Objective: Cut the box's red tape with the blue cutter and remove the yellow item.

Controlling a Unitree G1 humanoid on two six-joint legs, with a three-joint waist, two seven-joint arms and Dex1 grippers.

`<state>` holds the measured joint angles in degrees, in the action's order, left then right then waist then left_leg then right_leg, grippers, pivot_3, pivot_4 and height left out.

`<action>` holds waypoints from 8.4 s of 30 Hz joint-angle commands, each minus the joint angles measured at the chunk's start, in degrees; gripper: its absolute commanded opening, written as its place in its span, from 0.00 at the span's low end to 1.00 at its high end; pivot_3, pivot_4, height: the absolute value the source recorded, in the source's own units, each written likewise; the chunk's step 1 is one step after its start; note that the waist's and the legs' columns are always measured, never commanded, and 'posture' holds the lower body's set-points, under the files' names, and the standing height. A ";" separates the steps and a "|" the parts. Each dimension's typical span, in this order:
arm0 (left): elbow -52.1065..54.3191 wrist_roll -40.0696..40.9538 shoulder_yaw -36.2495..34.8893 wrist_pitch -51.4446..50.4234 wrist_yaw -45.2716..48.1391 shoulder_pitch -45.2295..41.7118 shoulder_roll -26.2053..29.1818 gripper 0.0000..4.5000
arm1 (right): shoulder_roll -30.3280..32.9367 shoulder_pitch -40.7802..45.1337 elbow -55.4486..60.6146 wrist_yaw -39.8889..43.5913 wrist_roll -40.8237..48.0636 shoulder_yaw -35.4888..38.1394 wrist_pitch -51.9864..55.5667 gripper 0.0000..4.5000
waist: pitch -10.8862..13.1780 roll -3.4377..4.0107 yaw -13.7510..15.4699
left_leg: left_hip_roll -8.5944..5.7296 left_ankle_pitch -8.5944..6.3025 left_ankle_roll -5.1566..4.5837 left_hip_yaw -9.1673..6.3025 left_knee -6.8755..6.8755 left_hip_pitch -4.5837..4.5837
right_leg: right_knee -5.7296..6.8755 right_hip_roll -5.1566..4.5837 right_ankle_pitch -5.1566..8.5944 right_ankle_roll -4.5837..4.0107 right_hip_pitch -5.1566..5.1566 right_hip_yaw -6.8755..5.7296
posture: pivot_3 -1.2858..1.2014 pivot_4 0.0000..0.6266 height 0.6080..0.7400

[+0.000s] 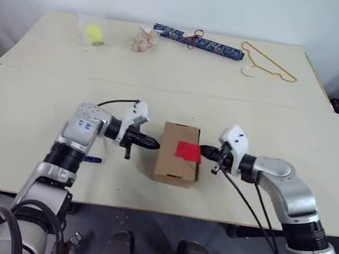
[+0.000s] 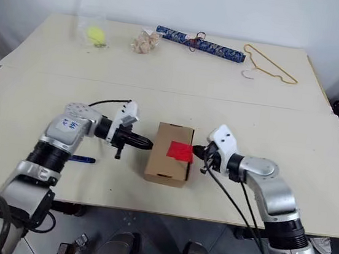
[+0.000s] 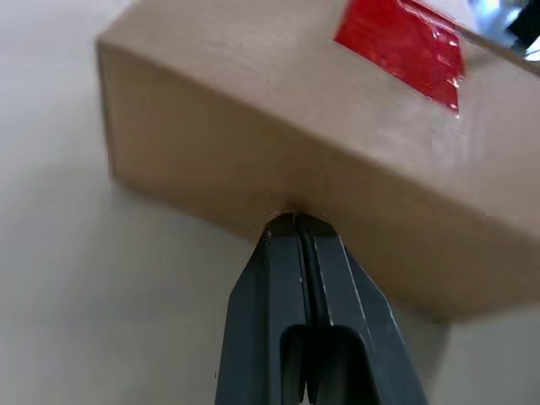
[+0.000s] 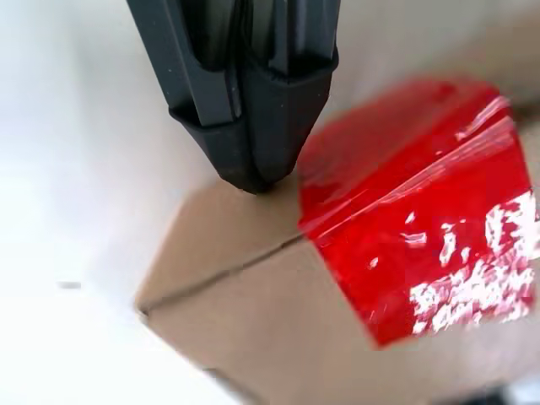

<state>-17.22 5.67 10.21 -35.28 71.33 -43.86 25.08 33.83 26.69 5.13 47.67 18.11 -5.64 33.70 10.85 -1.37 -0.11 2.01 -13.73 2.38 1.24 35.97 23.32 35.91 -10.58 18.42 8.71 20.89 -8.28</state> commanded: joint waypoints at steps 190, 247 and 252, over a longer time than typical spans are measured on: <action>43.25 0.10 15.74 13.63 -12.93 14.22 11.94 0.09 | 23.34 -15.52 24.78 -9.05 59.50 27.12 42.80 0.91 | -0.04 0.34 2.05 | 1.10 -1.44 -0.66 1.84 1.25 -0.06 | -0.45 0.87 -0.39 -0.08 0.67 1.87 | 0.52 0.24 1.00; 41.78 -6.30 19.45 14.21 -11.34 10.61 5.53 0.09 | 24.26 -9.30 16.20 -54.29 94.89 -2.02 28.77 0.39 | -0.01 0.30 3.08 | 1.13 -1.54 -0.68 2.04 1.24 0.10 | -0.91 0.94 -0.48 0.07 0.72 1.87 | 0.52 0.24 1.00; 41.82 -6.25 19.28 13.45 -11.46 10.17 5.20 0.09 | 24.14 -9.39 16.29 -53.87 94.89 -2.18 29.09 0.03 | -0.01 0.30 3.10 | 1.14 -1.55 -0.71 2.04 1.24 0.10 | -0.91 0.94 -0.48 0.07 0.71 1.87 | 0.52 0.24 1.00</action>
<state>21.99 -0.67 30.25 -22.18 59.90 -32.26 30.62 57.90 17.25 20.79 -5.95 112.91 -7.88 62.54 10.84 -1.07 2.99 3.15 -15.28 1.67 3.28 37.21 23.42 35.01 -9.64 17.94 8.78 21.60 -6.41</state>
